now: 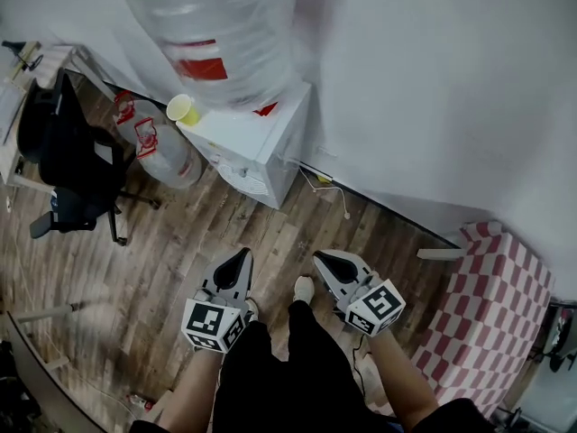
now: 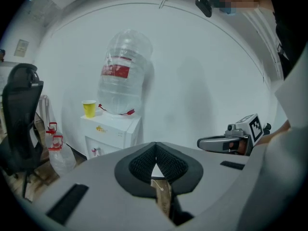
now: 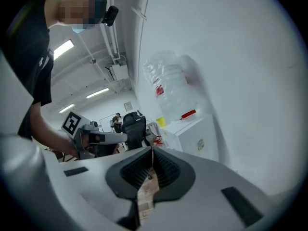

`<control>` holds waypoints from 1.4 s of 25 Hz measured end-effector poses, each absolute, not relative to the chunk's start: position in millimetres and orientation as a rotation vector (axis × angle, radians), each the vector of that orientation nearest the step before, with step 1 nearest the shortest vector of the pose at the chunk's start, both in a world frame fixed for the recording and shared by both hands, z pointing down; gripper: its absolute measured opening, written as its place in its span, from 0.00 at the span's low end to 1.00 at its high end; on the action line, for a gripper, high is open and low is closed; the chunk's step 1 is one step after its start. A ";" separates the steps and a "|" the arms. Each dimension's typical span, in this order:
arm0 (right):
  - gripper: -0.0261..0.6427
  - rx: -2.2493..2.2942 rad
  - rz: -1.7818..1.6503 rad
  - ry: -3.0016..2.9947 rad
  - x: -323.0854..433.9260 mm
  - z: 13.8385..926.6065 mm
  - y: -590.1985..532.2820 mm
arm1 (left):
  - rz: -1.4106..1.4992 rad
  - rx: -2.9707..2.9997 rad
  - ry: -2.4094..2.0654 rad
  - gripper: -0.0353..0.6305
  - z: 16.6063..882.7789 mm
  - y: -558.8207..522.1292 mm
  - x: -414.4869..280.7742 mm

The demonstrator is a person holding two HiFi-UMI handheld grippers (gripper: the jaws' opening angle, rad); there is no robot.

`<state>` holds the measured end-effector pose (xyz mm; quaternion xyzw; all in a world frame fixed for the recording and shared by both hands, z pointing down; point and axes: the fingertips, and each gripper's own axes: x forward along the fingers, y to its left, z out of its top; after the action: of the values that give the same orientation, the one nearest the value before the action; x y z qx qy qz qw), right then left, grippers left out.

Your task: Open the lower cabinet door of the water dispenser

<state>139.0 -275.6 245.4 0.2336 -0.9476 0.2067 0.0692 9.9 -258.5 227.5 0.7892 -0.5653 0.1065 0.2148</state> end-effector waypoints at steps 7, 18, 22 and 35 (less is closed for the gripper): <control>0.07 0.689 0.645 -2.830 120.2 291.2 -299.3 | 0.271 2.178 -1.544 0.07 259.1 -266.8 13.2; 0.07 0.681 0.523 -2.853 71.1 462.9 -327.9 | 0.196 2.222 -1.562 0.07 431.0 -283.4 -33.1; 0.07 0.663 0.452 -2.865 57.4 535.8 -346.1 | 0.193 2.247 -1.593 0.07 507.5 -292.7 -50.9; 0.08 0.721 0.332 -2.919 23.3 709.9 -413.5 | 0.126 2.350 -1.592 0.07 684.9 -329.2 -84.6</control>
<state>23.3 -413.5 709.9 0.2378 -0.9634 0.1096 0.0583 -84.6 -329.2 684.9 0.8178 -0.5540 0.0439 0.1497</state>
